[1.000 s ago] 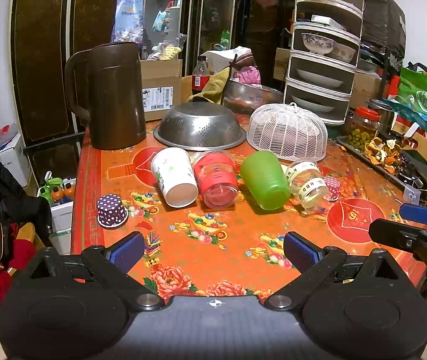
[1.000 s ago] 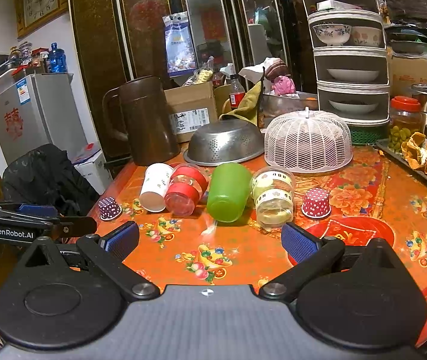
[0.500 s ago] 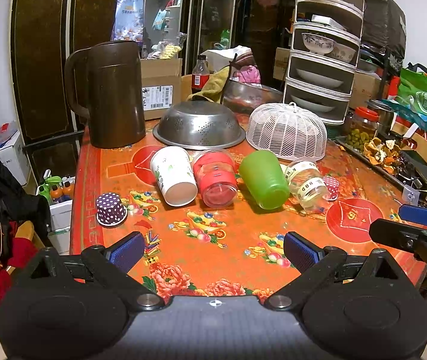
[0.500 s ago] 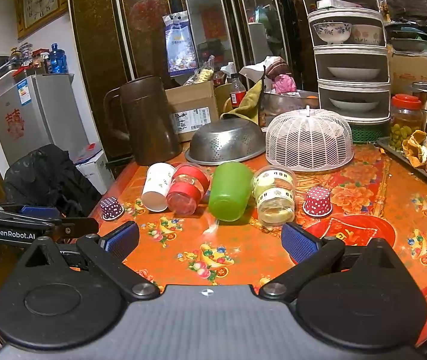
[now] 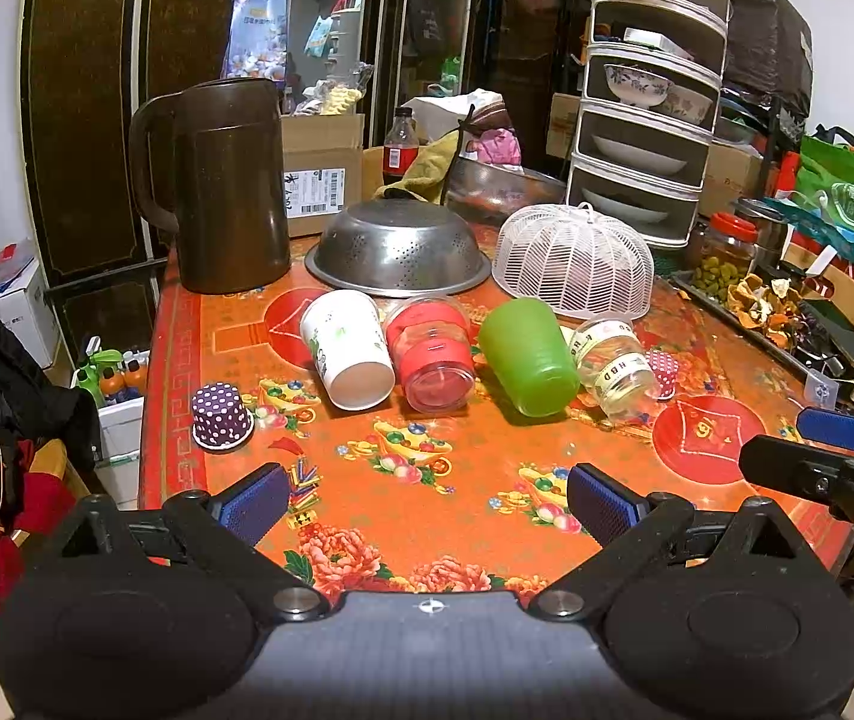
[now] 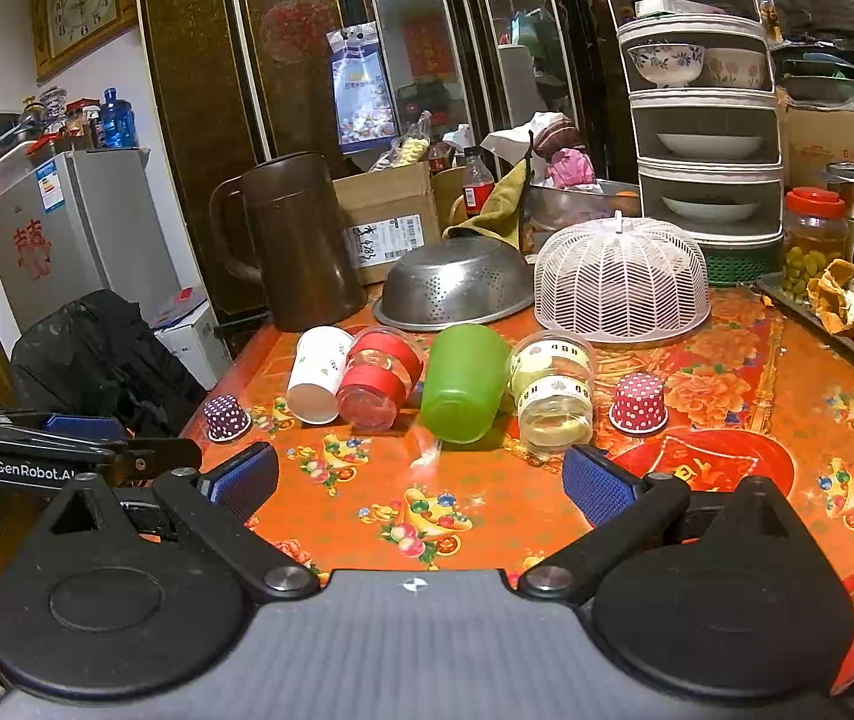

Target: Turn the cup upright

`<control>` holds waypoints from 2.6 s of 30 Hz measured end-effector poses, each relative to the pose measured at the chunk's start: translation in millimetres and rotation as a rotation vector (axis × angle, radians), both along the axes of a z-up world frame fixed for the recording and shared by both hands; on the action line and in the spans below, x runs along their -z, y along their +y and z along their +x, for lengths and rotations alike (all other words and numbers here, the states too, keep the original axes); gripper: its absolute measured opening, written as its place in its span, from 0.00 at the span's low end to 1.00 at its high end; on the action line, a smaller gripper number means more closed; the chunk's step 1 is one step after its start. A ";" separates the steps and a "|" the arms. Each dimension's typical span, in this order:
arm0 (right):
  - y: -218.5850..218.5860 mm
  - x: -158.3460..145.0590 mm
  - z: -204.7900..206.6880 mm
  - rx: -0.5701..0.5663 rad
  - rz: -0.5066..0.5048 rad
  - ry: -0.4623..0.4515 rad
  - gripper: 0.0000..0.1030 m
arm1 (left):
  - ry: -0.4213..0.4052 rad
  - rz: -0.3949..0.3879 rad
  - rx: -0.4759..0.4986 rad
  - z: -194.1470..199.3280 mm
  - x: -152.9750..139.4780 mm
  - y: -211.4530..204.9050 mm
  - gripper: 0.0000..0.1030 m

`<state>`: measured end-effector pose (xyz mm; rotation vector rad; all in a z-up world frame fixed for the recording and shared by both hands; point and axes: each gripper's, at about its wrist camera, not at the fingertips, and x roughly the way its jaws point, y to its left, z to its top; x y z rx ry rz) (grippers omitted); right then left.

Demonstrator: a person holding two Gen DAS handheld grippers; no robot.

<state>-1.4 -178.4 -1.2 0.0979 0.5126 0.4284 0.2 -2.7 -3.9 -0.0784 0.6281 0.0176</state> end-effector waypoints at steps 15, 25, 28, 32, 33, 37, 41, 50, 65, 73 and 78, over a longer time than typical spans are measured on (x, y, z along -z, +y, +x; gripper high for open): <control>-1.6 -0.9 0.8 0.004 0.005 0.005 0.99 | 0.001 0.001 0.007 0.8 -1.2 -2.4 0.97; -2.1 -0.2 -0.4 0.005 0.004 0.008 0.99 | 0.002 0.000 0.006 0.1 -0.9 -3.8 0.97; -2.2 0.4 -1.3 0.005 0.003 0.009 0.99 | 0.002 0.000 0.006 -0.1 -0.9 -4.3 0.97; -2.8 1.2 0.0 0.003 0.004 0.010 0.99 | 0.006 0.000 0.006 0.8 -0.3 -5.9 0.97; -2.8 1.2 0.0 0.004 0.004 0.010 0.99 | 0.008 -0.002 0.006 1.5 -0.1 -6.5 0.97; -4.9 3.5 0.7 0.002 0.008 0.017 0.99 | 0.015 -0.005 0.009 3.4 0.5 -8.0 0.97; -7.6 4.6 2.8 0.000 0.013 0.022 0.99 | 0.022 -0.008 0.010 6.5 0.0 -9.2 0.97; -20.1 10.1 9.1 0.006 0.034 0.037 0.99 | 0.047 -0.046 -0.083 67.3 -23.5 24.8 0.97; -54.9 19.5 12.7 0.046 0.083 0.066 0.99 | 0.356 -0.135 -0.205 224.0 36.7 71.4 0.86; -57.7 22.7 13.7 0.049 0.084 0.076 0.99 | 0.380 -0.147 -0.204 237.3 52.8 70.4 0.83; -58.0 23.6 15.8 0.045 0.088 0.083 0.99 | 0.386 -0.129 -0.189 236.4 58.8 65.8 0.59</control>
